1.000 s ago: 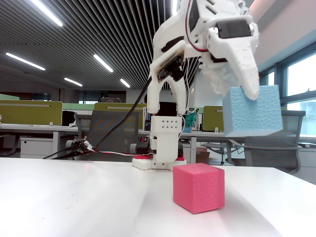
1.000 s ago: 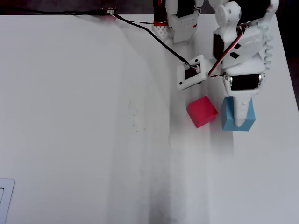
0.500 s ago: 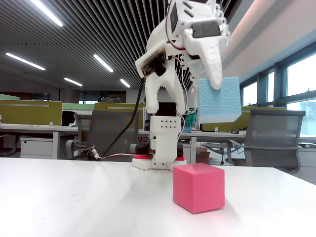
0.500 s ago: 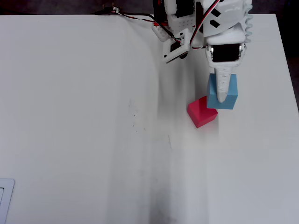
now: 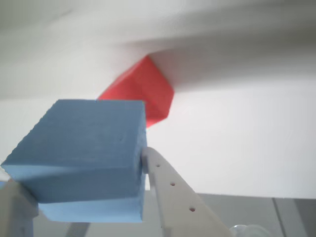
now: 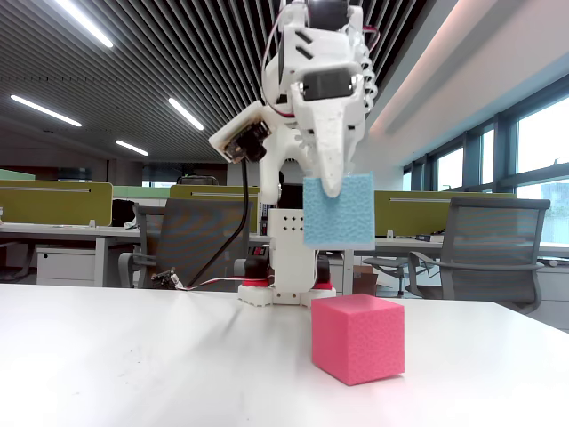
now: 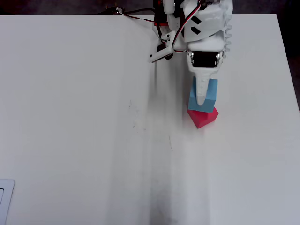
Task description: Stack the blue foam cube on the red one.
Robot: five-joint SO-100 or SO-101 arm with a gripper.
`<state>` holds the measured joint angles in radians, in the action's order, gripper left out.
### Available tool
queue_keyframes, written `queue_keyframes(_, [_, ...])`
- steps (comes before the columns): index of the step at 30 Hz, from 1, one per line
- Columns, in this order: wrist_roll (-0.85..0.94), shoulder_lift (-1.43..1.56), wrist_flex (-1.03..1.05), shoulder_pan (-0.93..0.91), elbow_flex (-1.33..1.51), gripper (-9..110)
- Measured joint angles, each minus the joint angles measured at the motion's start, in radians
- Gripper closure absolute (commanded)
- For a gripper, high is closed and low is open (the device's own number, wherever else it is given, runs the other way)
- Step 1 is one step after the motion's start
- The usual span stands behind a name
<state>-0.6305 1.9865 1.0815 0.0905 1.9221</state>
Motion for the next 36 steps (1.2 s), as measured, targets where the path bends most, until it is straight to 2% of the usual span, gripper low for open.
queue_keyframes(27, [0.0, -0.232, -0.081, 0.014, -0.005, 78])
queue_keyframes(36, [0.0, -0.238, -0.058, 0.015, -0.011, 70])
